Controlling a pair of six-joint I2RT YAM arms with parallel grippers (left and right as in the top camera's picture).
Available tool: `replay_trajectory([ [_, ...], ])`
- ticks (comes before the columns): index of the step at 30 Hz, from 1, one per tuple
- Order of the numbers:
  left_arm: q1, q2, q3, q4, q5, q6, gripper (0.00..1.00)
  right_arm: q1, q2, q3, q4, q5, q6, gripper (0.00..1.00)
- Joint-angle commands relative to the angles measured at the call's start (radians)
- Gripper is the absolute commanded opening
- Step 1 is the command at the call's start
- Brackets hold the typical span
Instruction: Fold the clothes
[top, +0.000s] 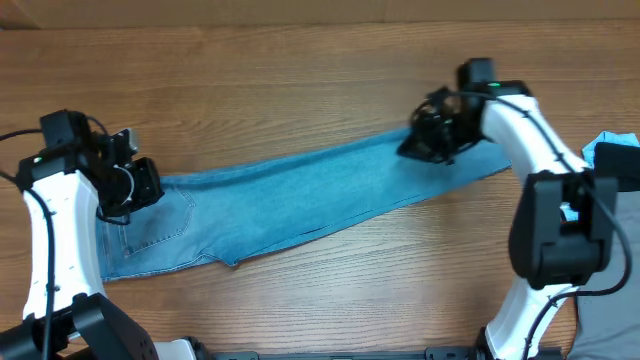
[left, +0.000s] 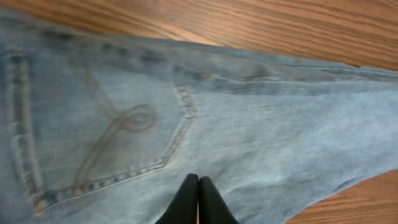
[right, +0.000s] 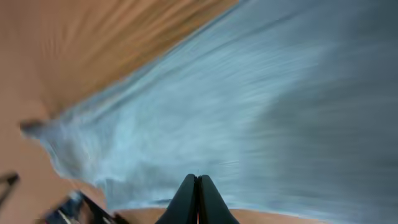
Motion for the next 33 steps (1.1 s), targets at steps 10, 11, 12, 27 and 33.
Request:
replay_trajectory([
  [10,-0.119,0.008,-0.061,0.056,0.023,0.072,0.04,0.401,0.006,-0.182,0.584,0.185,0.404,0.04],
  [11,-0.129,0.008,-0.066,0.061,0.023,0.072,0.04,0.416,0.019,-0.182,0.645,0.218,0.440,0.04],
  [12,-0.141,0.008,-0.072,0.069,0.023,0.072,0.04,0.425,0.031,-0.182,0.706,0.243,0.459,0.04],
  [27,-0.340,0.029,-0.284,0.379,0.023,0.084,0.04,0.257,-0.121,-0.113,0.574,0.134,0.218,0.04],
  [33,-0.425,0.193,-0.305,0.504,-0.033,0.081,0.04,0.201,-0.240,-0.113,0.378,0.152,0.143,0.04],
])
